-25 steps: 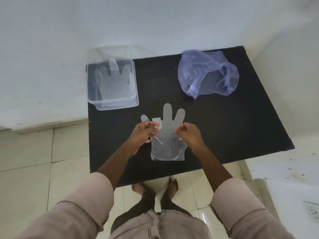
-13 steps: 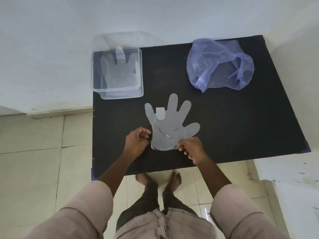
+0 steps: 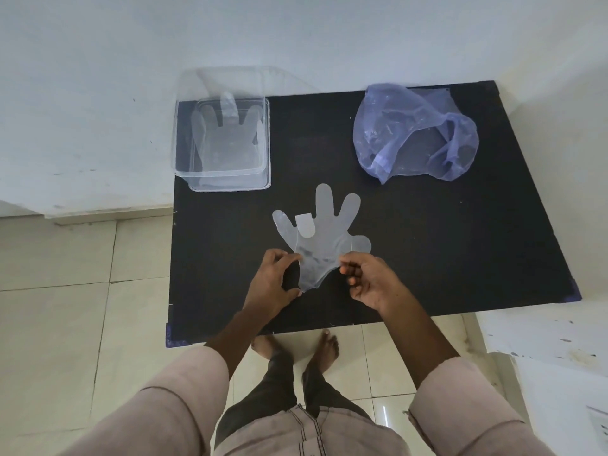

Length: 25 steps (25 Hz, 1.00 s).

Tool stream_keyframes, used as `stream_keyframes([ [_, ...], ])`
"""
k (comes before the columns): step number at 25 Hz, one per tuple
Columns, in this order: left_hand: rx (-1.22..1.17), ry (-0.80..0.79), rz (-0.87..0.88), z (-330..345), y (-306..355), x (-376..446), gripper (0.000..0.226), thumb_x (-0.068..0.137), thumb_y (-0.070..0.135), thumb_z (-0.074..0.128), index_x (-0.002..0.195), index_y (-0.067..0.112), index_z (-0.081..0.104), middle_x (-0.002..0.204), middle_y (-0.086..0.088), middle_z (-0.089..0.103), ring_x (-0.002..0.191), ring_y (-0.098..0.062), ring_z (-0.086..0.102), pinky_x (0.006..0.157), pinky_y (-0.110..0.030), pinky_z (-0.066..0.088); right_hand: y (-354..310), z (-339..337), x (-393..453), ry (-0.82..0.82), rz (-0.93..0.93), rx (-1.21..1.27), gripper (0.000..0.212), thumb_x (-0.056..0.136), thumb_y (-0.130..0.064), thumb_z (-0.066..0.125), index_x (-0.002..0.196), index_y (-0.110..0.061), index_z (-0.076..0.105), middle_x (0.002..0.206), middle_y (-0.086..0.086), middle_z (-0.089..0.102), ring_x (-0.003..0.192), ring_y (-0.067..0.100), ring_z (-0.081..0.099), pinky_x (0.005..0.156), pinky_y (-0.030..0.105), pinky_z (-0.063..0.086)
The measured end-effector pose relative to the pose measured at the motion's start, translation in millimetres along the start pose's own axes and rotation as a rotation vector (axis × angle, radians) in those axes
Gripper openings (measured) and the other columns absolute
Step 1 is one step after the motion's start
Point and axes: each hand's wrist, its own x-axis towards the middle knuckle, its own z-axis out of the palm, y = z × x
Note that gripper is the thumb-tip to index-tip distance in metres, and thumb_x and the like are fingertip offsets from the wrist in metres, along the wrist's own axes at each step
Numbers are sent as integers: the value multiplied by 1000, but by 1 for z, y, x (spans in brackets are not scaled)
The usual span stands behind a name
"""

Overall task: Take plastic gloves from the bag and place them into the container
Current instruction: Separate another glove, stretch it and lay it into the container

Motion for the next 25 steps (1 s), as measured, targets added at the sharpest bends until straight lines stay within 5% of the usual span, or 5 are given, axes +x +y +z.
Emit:
stream_keyframes([
  [3,18,9,-2,4,6,-5,66,75,28,81,134,23,51,136,-2,42,119,-18,47,101,-32,49,-2,-1,1,0,14,31,10,80,-16,67,72,-13,65,57,-1,60,47,8,42,39,20,31],
  [11,-81,170,30,-4,18,4,11,88,20,67,94,14,74,105,-3,63,90,-13,58,81,-18,48,-3,-10,5,28,-47,9,9,82,-17,66,75,-12,65,60,-1,58,49,9,43,42,21,32],
  [15,-138,186,76,-15,21,11,4,84,18,72,87,15,74,97,-4,68,84,-15,62,80,-24,53,9,-23,13,169,-429,-333,15,85,-25,69,94,-17,61,87,4,64,67,11,56,56,22,44],
  [20,-157,185,91,-24,28,22,2,83,17,73,83,14,73,94,-5,69,83,-16,64,78,-28,54,32,-44,24,374,-799,-842,88,66,-21,88,135,-32,35,141,1,38,109,19,56,87,36,55],
  [25,-141,121,90,-33,29,27,2,83,17,73,85,16,74,95,-4,69,85,-15,63,80,-26,53,9,-32,38,358,-916,-907,73,76,-22,81,138,-26,42,145,8,41,126,22,47,102,41,45],
])
